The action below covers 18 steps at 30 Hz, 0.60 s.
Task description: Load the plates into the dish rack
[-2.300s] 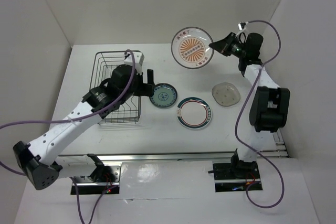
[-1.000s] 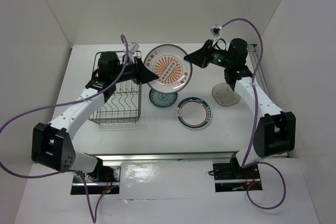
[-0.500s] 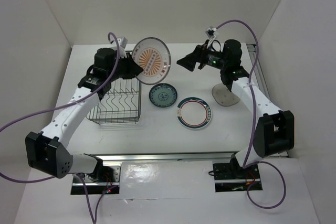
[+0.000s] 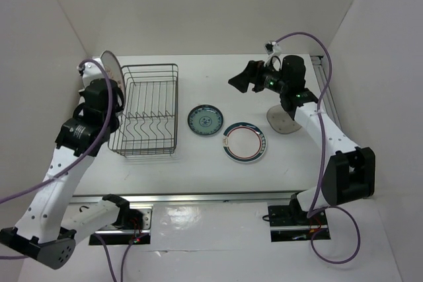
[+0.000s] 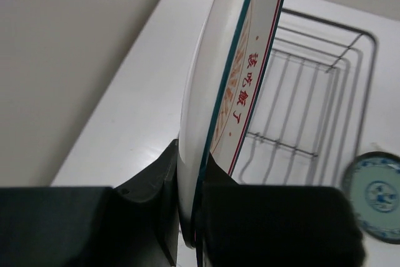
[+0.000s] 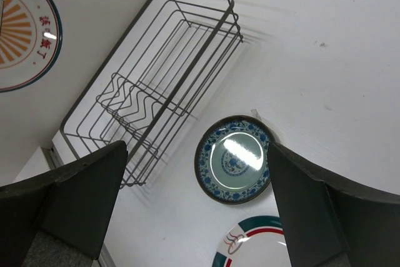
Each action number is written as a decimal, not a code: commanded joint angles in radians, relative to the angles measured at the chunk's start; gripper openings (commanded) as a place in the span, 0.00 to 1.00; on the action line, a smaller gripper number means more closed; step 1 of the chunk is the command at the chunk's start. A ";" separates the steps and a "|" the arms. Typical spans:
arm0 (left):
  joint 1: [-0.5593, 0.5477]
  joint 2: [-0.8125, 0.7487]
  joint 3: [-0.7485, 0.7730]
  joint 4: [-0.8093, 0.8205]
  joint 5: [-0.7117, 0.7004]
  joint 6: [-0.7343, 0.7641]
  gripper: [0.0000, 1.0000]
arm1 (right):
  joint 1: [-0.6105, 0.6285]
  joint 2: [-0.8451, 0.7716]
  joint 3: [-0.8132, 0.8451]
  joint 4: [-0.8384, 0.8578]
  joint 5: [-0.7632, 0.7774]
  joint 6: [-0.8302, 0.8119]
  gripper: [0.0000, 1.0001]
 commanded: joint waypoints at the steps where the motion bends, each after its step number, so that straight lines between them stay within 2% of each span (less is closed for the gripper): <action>1: -0.003 -0.060 -0.035 -0.029 -0.141 0.077 0.00 | 0.004 -0.038 0.008 0.005 -0.020 -0.008 1.00; 3: -0.003 -0.072 -0.094 -0.018 -0.183 0.169 0.00 | 0.004 -0.058 0.008 0.005 -0.029 -0.008 1.00; 6: -0.016 -0.085 -0.172 0.026 -0.274 0.227 0.00 | 0.004 -0.082 -0.002 0.030 -0.042 0.011 1.00; 9: -0.016 -0.095 -0.216 0.081 -0.285 0.289 0.00 | 0.004 -0.091 -0.003 0.053 -0.062 0.011 1.00; 12: -0.016 -0.083 -0.216 0.097 -0.199 0.310 0.00 | 0.004 -0.092 -0.003 0.042 -0.071 0.011 1.00; 13: -0.016 -0.104 -0.228 0.112 -0.131 0.344 0.00 | 0.004 -0.092 -0.003 0.042 -0.071 0.011 1.00; 18: 0.006 -0.149 -0.274 0.167 -0.072 0.360 0.00 | 0.004 -0.092 -0.012 0.042 -0.071 0.011 1.00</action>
